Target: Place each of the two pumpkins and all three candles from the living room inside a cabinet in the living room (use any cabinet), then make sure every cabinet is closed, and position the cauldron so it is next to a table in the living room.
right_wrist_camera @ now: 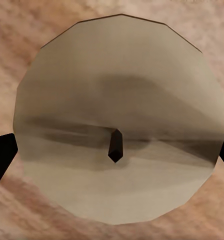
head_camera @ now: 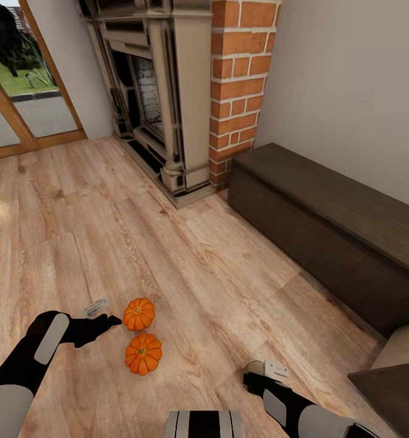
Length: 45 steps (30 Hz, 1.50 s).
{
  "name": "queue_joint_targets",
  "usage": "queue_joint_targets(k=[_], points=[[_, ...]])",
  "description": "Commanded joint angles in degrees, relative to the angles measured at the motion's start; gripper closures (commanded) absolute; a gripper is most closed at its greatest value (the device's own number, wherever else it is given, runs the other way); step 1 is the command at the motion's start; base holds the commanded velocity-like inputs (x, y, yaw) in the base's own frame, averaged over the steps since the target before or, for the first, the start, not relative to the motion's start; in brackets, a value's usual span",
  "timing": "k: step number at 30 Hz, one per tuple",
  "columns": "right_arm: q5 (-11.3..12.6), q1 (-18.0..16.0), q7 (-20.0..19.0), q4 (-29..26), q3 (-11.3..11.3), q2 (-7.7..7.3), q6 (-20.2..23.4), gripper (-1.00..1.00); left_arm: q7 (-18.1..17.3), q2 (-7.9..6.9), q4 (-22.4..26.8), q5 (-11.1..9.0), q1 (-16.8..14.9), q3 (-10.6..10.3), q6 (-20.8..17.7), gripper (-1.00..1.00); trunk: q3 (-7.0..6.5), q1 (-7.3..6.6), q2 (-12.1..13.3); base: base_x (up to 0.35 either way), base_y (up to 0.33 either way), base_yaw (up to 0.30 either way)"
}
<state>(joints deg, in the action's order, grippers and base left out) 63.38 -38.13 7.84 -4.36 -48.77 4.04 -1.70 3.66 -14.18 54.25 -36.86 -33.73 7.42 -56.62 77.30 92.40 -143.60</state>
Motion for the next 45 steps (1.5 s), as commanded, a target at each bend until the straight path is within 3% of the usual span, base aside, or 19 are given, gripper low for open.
queue_joint_targets(k=[1, 2, 38, 45], points=[[0.6, 0.0, 0.3, 0.0, -0.4, 0.0, -0.2, -1.0, 0.4, 0.01, 0.0, -0.5, 0.0, 0.1, -0.2, -1.0, 0.04, -0.01, 0.0, 0.0, 0.0, 0.0], [0.6, 0.0, 0.3, -0.1, -0.4, 0.0, -0.2, 1.0, 0.4, 0.02, 0.0, -0.5, 0.0, 0.1, -0.2, -1.0, 0.04, -0.01, 0.0, 0.0, 0.0, 0.0], [0.6, 0.0, 0.3, -0.1, -0.4, 0.0, -0.1, 1.0, 0.2, -0.01, 0.1, -0.5, 0.0, 0.1, -0.3, -1.0, 0.04, -0.01, 0.0, 0.0, 0.0, 0.0], [0.6, 0.0, 0.3, -0.1, -0.4, 0.0, -0.2, 1.0, 0.2, -0.05, 0.1, -0.5, 0.0, 0.1, -0.3, -1.0, -1.51, -0.19, 0.1, 0.0, 0.0, 0.0]])
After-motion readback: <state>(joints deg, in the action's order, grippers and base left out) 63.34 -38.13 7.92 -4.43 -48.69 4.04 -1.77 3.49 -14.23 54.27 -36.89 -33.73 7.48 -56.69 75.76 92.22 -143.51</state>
